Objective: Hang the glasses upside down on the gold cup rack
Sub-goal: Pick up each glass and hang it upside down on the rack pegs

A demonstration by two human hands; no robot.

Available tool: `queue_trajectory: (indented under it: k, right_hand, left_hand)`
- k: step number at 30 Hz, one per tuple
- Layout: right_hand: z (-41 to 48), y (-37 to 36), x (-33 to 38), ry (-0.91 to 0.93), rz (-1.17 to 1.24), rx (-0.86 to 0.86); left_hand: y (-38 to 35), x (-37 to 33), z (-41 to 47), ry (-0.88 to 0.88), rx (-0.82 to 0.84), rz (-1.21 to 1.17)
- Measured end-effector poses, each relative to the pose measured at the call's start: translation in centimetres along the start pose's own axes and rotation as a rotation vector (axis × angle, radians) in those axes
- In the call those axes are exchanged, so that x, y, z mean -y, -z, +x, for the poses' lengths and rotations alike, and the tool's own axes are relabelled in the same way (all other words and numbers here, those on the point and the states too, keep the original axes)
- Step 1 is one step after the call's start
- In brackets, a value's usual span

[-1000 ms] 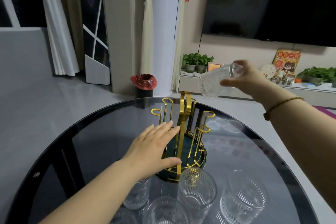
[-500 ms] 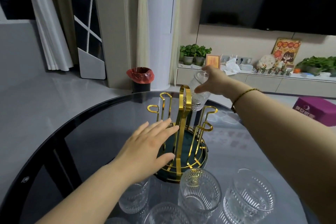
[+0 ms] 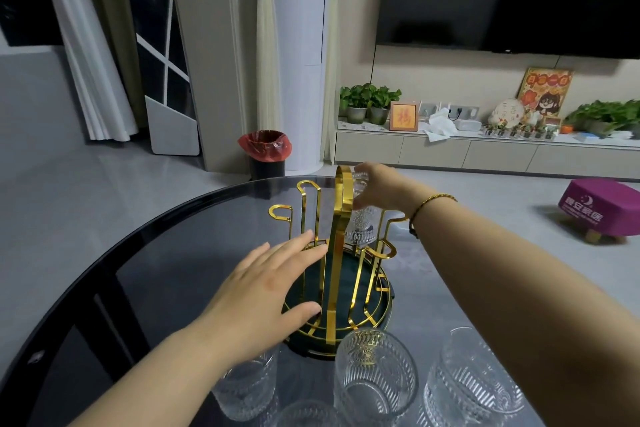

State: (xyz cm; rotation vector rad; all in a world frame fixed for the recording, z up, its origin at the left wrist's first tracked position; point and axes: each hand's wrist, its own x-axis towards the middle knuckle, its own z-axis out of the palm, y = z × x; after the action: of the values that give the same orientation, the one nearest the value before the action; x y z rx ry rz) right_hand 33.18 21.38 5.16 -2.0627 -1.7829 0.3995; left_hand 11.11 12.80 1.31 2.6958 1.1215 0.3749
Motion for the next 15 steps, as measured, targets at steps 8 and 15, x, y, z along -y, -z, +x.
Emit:
queue_trajectory:
  k: [8, 15]
  right_hand:
    - [0.47, -0.32, -0.35, 0.019, -0.090, -0.017]
    - [-0.29, 0.35, -0.48, -0.023, -0.012, 0.007]
  left_hand:
    - [-0.17, 0.10, 0.18, 0.014, 0.005, -0.006]
    - [-0.78, 0.37, 0.08, 0.013, -0.017, -0.023]
